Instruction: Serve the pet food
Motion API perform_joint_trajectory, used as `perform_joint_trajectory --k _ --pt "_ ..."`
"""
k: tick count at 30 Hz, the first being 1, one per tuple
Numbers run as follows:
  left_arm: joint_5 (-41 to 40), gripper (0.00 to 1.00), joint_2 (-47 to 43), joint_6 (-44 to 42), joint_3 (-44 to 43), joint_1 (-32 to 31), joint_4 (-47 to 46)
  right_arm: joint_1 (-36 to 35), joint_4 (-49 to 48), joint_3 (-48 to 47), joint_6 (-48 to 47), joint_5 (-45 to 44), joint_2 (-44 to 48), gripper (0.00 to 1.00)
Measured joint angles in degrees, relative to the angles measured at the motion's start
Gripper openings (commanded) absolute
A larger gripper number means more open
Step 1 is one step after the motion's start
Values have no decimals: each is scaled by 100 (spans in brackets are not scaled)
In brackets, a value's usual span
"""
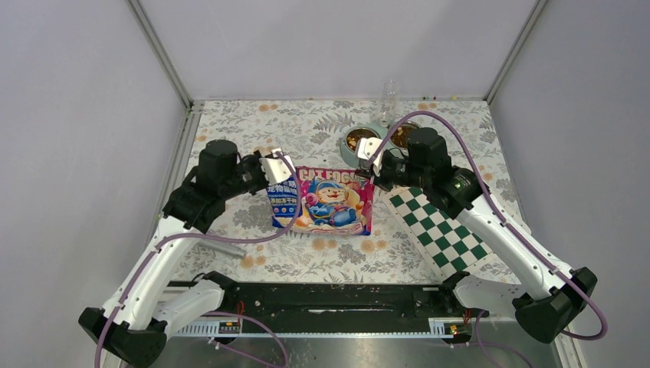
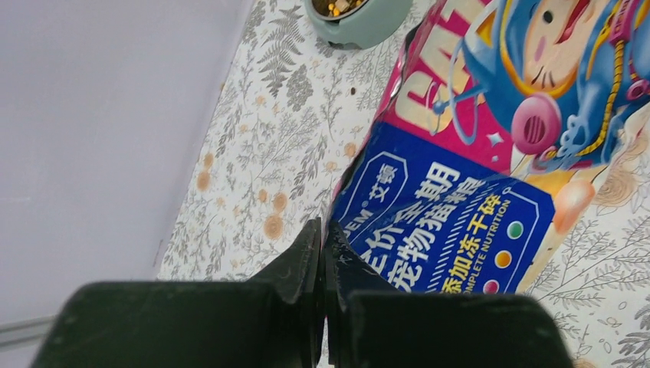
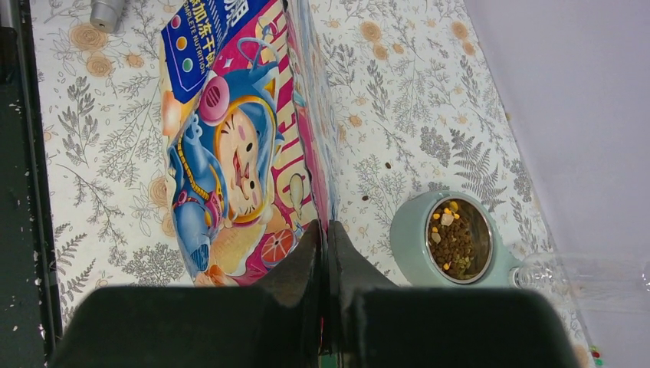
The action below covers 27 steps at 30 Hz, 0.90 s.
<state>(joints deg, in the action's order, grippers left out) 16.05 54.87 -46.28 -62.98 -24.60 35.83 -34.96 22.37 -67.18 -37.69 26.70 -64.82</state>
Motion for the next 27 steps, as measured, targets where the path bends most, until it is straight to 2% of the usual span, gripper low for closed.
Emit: perform_joint_trajectory --k 17,18,21,23,27 --pt "-98 0 -494 -291 326 1034 216 -4 68 0 -188 136 39 0" --pt "-256 0 -511 -310 326 1084 275 -4 103 0 -201 118 50 0" --pt "-1836 0 -560 -501 354 1711 531 109 557 13 -240 -155 260 0" --pt "-2588 0 -553 -568 356 2031 706 184 774 22 -260 -313 417 0" --pt "-3178 0 -564 -599 341 2072 874 310 1038 22 -278 -463 660 0"
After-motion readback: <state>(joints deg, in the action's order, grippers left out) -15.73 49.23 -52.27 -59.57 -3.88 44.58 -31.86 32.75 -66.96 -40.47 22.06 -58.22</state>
